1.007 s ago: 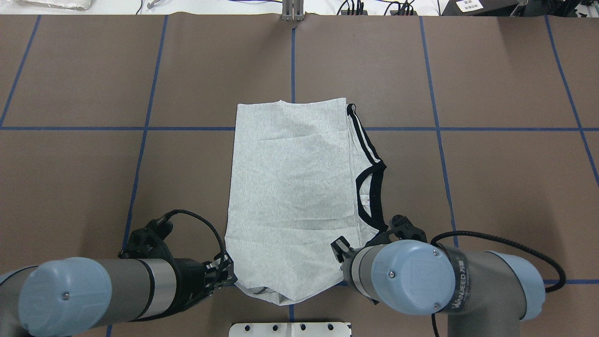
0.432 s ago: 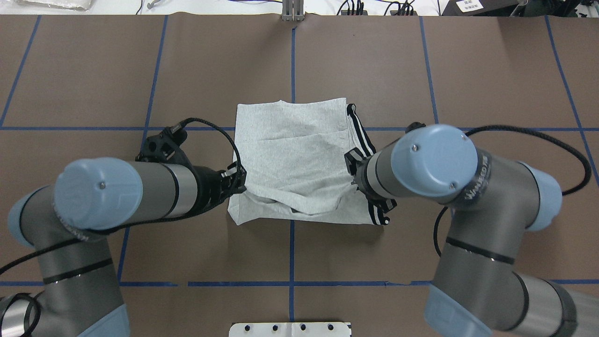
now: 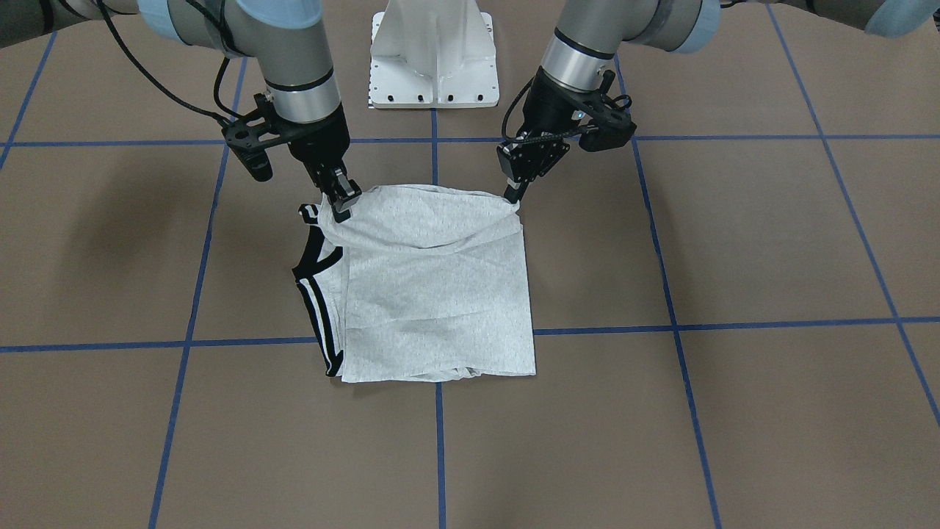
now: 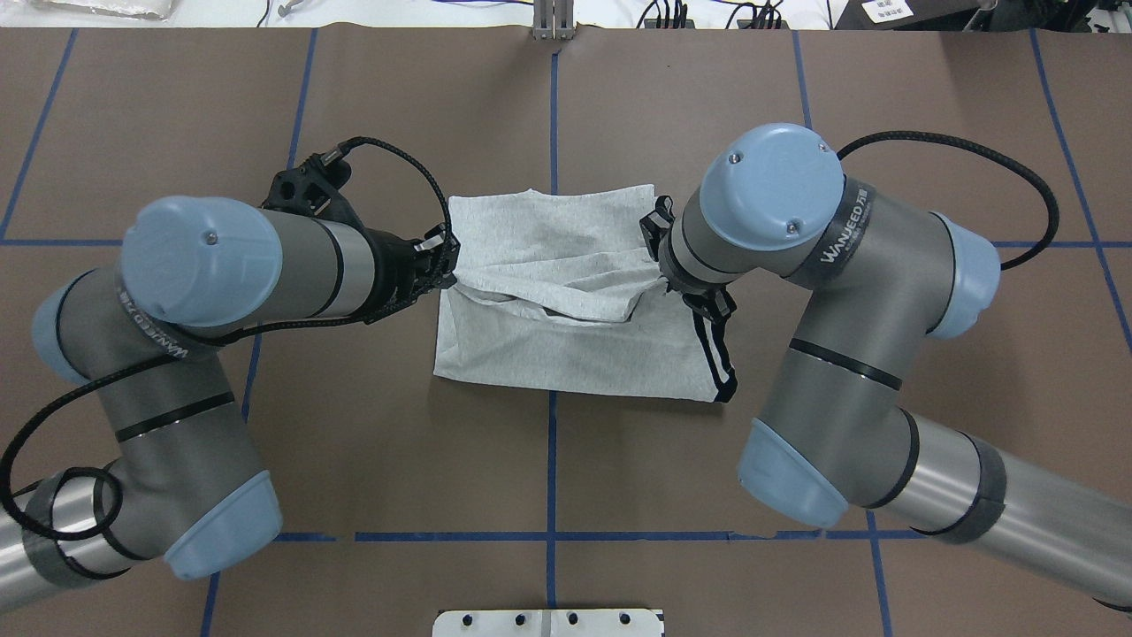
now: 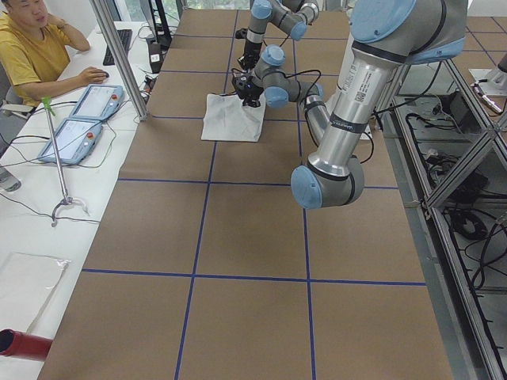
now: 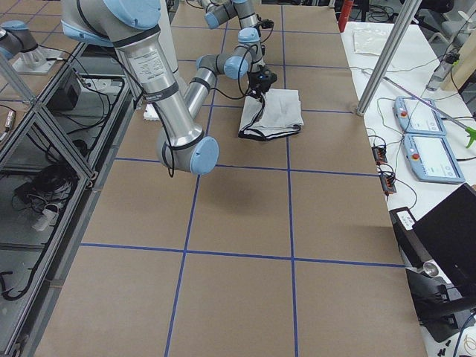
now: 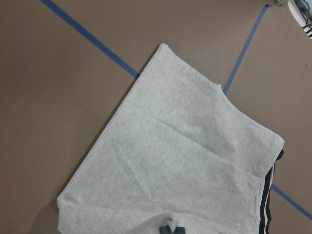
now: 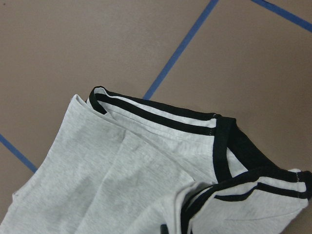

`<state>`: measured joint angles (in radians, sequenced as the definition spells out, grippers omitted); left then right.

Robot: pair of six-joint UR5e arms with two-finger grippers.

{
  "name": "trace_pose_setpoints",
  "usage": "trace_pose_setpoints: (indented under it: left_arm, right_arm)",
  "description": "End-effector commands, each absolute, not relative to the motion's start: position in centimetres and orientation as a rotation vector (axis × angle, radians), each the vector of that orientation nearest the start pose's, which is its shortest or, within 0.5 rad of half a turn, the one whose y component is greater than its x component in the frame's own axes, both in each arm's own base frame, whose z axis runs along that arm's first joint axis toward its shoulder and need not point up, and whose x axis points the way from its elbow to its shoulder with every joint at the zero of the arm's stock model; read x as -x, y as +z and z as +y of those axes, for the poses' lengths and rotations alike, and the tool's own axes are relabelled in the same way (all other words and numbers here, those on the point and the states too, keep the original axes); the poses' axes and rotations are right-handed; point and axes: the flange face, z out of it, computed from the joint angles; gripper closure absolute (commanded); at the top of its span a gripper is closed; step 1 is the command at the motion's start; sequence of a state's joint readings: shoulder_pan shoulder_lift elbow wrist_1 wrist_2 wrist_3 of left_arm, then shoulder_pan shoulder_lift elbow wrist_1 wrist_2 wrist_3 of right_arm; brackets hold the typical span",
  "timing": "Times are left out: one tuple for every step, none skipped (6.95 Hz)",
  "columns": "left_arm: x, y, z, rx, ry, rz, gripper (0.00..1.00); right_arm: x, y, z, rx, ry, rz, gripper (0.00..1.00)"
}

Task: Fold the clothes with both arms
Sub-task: 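Lift the near edge with both grippers and fold it toward the collar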

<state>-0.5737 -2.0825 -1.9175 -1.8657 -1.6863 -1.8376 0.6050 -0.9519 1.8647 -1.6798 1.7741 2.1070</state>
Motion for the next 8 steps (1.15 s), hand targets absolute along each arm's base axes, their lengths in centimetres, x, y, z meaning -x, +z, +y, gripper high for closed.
trace_pose_setpoints:
  left_arm:
    - [-44.5,18.9,-47.1,-0.129,-0.684,1.177,1.0]
    - [-45.3,20.1,-48.5,-0.143,-0.684,1.187,1.0]
    - [-45.7,20.5,-50.1,-0.174,-0.671,1.197,1.0]
    - [-46.4,21.2,-51.3,-0.18,-0.679,1.189,1.0]
    - [-47.6,22.3,-52.8,-0.196,-0.675,1.201,1.0]
    - [-47.2,23.9,-55.6,-0.243,-0.669,1.195,0.77]
    - [-45.0,25.0,-59.4,-0.325,-0.638,1.144,0.57]
    - [-44.4,25.5,-60.1,-0.351,-0.615,1.122,0.46]
  right_arm:
    - [46.4,20.1,-49.5,0.199,0.993,-0.896,1.0]
    - [46.9,20.6,-51.2,0.204,0.999,-0.908,1.0]
    - [47.4,20.6,-52.5,0.206,1.002,-0.893,1.0]
    - [47.8,20.8,-53.5,0.203,1.002,-0.881,1.0]
    - [48.3,22.4,-55.3,0.196,0.985,-0.913,0.69]
    - [48.9,24.7,-58.1,0.161,0.918,-0.926,0.01]
    - [48.2,25.3,-62.4,0.135,0.84,-0.894,0.0]
    - [45.2,25.1,-65.9,0.081,0.78,-0.89,0.0]
